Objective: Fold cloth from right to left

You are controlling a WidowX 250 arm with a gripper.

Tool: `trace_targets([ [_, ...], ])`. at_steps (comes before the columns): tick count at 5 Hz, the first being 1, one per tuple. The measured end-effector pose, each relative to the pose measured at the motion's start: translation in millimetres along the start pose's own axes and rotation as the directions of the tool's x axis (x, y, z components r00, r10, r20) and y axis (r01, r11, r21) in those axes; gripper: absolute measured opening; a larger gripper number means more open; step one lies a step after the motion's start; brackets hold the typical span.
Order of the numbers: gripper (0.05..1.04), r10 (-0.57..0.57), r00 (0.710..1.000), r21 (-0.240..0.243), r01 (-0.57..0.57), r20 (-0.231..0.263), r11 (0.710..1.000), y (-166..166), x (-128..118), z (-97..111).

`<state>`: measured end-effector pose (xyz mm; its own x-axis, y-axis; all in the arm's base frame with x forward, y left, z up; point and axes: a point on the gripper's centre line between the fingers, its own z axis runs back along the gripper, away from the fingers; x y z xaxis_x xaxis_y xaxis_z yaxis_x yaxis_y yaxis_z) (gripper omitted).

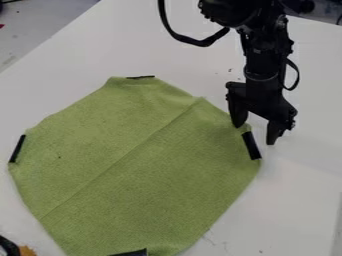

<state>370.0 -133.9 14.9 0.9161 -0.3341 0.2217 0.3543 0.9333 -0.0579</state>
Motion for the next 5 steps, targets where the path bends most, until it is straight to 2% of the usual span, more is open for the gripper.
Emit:
trace_targets([
  [1, 0.684, 0.011, 1.000, -0.038, -0.010, 0.019, 0.999, -0.2, -0.1, -6.7],
  [2, 0.376, 0.039, 0.999, -0.054, -0.037, 0.035, 0.998, 5.8, 0.9, -9.1],
  [3, 0.163, 0.034, 0.999, -0.051, -0.032, 0.039, 0.998, 8.3, 4.3, -11.6],
  [4, 0.064, 0.027, 0.999, -0.053, -0.024, 0.046, 0.998, 8.9, 8.2, -12.6],
  [5, 0.051, 0.016, 0.999, -0.036, -0.015, 0.035, 0.999, 10.8, 4.8, -12.7],
])
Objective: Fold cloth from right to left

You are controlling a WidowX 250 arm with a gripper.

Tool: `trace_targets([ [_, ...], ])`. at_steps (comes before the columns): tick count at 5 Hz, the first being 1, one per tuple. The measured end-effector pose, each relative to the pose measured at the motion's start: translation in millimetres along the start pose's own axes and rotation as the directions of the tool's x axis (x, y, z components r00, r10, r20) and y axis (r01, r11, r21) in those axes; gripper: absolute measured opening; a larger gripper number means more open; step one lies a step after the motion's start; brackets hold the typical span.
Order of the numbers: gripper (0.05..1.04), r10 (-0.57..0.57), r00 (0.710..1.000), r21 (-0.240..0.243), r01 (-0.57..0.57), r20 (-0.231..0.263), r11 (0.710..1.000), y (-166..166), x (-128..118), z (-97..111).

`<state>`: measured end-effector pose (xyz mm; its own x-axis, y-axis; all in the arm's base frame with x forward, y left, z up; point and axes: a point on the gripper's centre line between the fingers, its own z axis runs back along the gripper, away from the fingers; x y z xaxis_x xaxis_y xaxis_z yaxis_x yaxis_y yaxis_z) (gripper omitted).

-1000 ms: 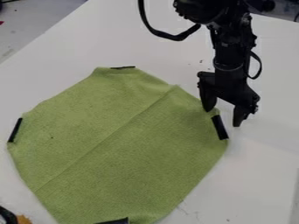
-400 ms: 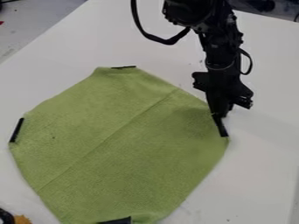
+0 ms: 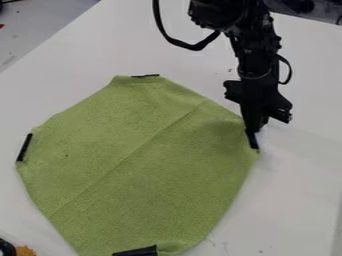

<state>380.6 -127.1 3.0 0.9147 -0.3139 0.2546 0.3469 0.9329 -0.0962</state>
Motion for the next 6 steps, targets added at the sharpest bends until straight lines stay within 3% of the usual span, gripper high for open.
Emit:
trace_targets([
  [1, 0.051, 0.013, 0.997, 0.073, -0.008, -0.073, 0.997, -4.6, -17.6, 10.1],
  [2, 0.051, 0.031, 0.999, 0.186, -0.028, -0.013, 0.982, 2.9, -18.5, 57.6],
  [3, 0.051, 0.035, 0.998, 0.267, -0.049, 0.057, 0.962, 21.8, -29.3, 99.3],
  [4, 0.051, 0.082, 0.991, 0.310, -0.112, 0.110, 0.944, 56.3, -53.1, 124.7],
  [5, 0.051, 0.136, 0.981, 0.276, -0.170, 0.139, 0.946, 85.7, -82.0, 131.2],
  [6, 0.051, 0.197, 0.967, 0.229, -0.230, 0.159, 0.946, 111.1, -109.5, 124.5],
])
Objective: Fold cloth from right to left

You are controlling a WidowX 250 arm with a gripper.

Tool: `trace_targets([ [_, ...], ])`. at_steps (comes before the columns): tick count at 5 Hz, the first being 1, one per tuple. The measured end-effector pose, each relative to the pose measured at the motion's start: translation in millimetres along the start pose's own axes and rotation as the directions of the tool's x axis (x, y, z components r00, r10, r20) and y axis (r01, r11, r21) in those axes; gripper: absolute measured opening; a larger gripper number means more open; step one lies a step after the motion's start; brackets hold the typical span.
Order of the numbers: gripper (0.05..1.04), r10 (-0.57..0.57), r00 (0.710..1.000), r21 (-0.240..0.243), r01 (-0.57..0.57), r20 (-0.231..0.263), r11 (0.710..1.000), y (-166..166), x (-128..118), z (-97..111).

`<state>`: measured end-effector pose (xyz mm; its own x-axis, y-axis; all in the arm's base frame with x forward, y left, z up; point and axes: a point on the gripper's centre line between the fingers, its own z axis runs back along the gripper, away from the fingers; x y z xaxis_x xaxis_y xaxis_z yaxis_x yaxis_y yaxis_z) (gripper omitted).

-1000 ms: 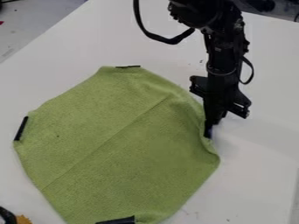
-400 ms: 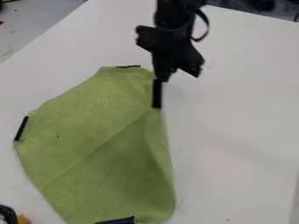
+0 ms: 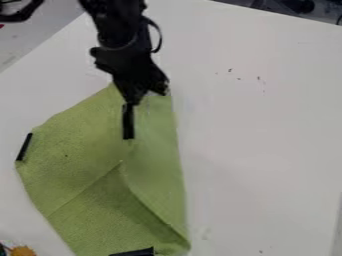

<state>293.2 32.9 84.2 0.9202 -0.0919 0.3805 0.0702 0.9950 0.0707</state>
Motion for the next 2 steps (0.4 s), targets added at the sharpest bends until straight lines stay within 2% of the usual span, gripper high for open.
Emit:
trace_targets([
  [1, 0.050, 0.084, 0.996, -0.078, -0.083, 0.000, 0.993, 21.9, -28.1, -30.9],
  [2, 0.051, 0.106, 0.994, -0.133, -0.105, 0.000, 0.985, 24.4, -34.5, -51.0],
])
